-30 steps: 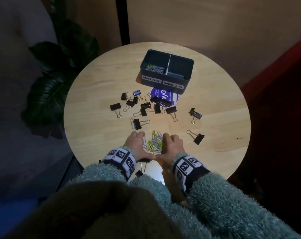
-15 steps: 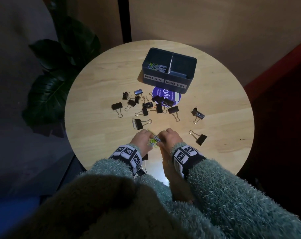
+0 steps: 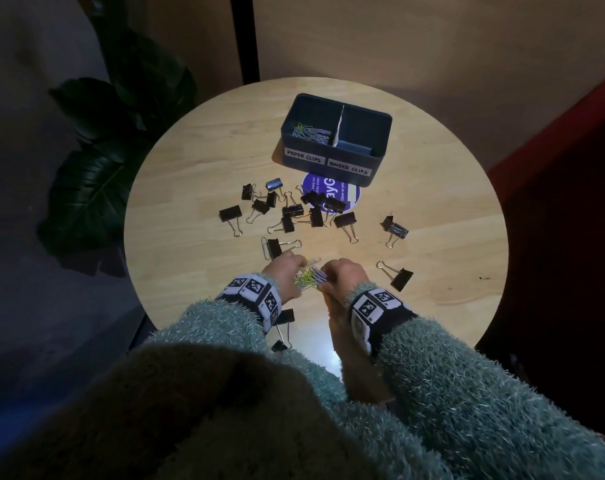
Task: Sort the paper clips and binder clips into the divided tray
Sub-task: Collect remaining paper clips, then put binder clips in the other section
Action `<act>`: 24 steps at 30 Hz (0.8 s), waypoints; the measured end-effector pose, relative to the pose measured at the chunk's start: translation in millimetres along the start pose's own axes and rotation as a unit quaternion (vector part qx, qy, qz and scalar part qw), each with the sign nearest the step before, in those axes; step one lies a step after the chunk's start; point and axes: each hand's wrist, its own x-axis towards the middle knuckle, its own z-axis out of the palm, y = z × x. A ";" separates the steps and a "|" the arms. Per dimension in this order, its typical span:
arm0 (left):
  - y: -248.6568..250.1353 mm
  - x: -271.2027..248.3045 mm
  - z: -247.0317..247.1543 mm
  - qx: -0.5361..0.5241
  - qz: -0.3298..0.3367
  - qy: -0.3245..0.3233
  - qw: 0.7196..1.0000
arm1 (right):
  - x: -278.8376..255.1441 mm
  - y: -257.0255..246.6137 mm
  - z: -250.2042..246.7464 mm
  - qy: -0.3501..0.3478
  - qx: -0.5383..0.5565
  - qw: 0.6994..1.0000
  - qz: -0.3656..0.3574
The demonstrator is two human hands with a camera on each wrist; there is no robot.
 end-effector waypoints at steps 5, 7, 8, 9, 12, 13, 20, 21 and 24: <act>3.9 -0.3 5.4 -0.004 -0.019 0.025 1.000 | -0.4 -2.3 -0.4 0.007 -0.001 1.000 0.012; 7.2 -0.7 7.6 0.008 -0.032 0.019 0.999 | -1.5 -4.4 0.7 0.008 0.000 1.000 0.020; 8.4 -0.6 9.0 0.015 -0.036 0.017 0.999 | -1.6 -5.3 1.5 0.007 0.003 1.000 0.023; 9.7 -0.4 10.1 0.019 -0.039 0.019 0.999 | -1.7 -6.6 1.6 0.006 0.006 1.000 0.028; 14.1 0.4 13.5 0.004 -0.060 0.041 0.997 | -0.2 -9.1 0.3 -0.001 0.029 0.998 0.054; 15.2 0.3 14.3 -0.009 -0.067 0.051 0.996 | 0.5 -9.6 -0.3 -0.005 0.042 0.997 0.063; 11.4 0.6 21.3 -0.174 -0.073 0.092 0.978 | 3.8 -6.6 -2.4 0.017 0.140 0.982 0.127; 11.3 0.3 21.6 -0.193 -0.075 0.091 0.974 | 4.3 -5.4 -3.5 0.018 0.156 0.979 0.132; 8.1 2.5 17.4 -0.283 -0.086 0.063 0.953 | 5.3 -0.9 -9.0 0.008 0.249 0.958 0.145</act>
